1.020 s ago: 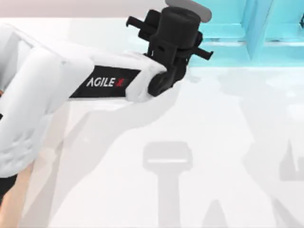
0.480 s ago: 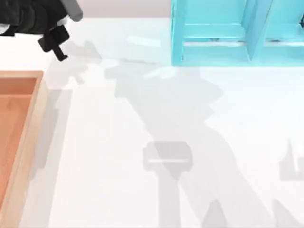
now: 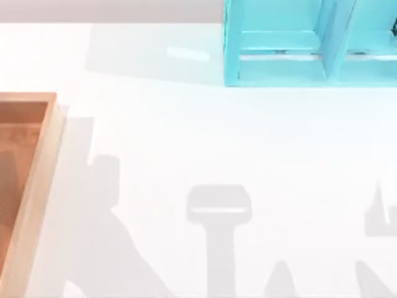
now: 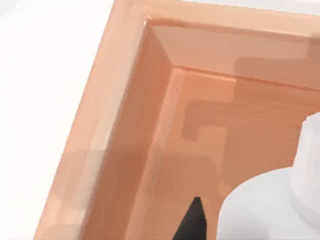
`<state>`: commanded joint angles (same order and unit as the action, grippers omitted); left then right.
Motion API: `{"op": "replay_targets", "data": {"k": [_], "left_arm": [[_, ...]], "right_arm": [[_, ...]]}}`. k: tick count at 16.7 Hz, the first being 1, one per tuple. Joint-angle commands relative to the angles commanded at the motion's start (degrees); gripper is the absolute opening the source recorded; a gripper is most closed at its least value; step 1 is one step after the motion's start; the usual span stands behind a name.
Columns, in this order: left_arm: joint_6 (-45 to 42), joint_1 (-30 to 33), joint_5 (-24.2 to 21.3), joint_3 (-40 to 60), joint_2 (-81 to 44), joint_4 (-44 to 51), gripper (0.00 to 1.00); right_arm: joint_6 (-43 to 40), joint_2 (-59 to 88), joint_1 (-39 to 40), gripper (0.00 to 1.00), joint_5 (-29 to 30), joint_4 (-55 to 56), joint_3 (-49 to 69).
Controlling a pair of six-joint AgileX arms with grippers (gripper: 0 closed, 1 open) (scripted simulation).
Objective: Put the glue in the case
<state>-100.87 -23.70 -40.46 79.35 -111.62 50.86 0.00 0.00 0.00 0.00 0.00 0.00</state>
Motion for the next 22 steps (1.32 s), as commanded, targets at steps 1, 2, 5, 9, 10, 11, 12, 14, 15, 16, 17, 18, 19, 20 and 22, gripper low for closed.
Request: {"op": "replay_targets", "data": {"k": [1, 2, 5, 9, 10, 11, 12, 14, 15, 16, 17, 18, 19, 20, 22], "left_arm": [[-5.3, -3.3, -3.9, -0.8, -0.7, 4.8, 0.0], [-10.6, -6.6, -7.7, -1.7, -1.5, 9.4, 0.0], [-25.4, -15.4, -18.0, -4.4, -5.0, 22.5, 0.0], [-42.2, -24.7, -28.8, -7.6, -10.5, 36.5, 0.0], [-45.6, -26.5, -30.9, -8.2, -11.8, 39.2, 0.0], [-48.7, -28.2, -32.7, -8.8, -13.0, 41.7, 0.0], [-51.2, -29.5, -34.2, -9.2, -14.0, 43.6, 0.0], [-54.8, -31.3, -36.3, -9.9, -15.5, 46.4, 0.0], [-55.6, -31.8, -36.8, -10.0, -15.9, 47.0, 0.0], [-55.9, -31.9, -36.9, -10.1, -16.0, 47.2, 0.0], [-55.9, -31.9, -36.9, -10.1, -16.0, 47.2, 0.0], [-55.9, -31.9, -36.9, -10.1, -16.0, 47.2, 0.0], [-55.9, -31.9, -36.9, -10.1, -16.0, 47.2, 0.0], [-55.9, -31.9, -36.9, -10.1, -16.0, 47.2, 0.0], [-55.9, -31.7, -36.9, -9.9, -15.8, 47.1, 0.0]], "right_arm": [[0.0, 0.0, 0.0, 1.0, 0.0, 0.0, 0.0], [0.0, 0.0, 0.0, 1.0, 0.0, 0.0, 0.0], [0.0, 0.0, 0.0, 1.0, 0.0, 0.0, 0.0], [0.0, 0.0, 0.0, 1.0, 0.0, 0.0, 0.0], [0.0, 0.0, 0.0, 1.0, 0.0, 0.0, 0.0], [0.0, 0.0, 0.0, 1.0, 0.0, 0.0, 0.0], [0.0, 0.0, 0.0, 1.0, 0.0, 0.0, 0.0], [0.0, 0.0, 0.0, 1.0, 0.0, 0.0, 0.0], [0.0, 0.0, 0.0, 1.0, 0.0, 0.0, 0.0], [0.0, 0.0, 0.0, 1.0, 0.0, 0.0, 0.0], [0.0, 0.0, 0.0, 1.0, 0.0, 0.0, 0.0], [0.0, 0.0, 0.0, 1.0, 0.0, 0.0, 0.0], [0.0, 0.0, 0.0, 1.0, 0.0, 0.0, 0.0], [0.0, 0.0, 0.0, 1.0, 0.0, 0.0, 0.0], [0.0, 0.0, 0.0, 1.0, 0.0, 0.0, 0.0]]}}
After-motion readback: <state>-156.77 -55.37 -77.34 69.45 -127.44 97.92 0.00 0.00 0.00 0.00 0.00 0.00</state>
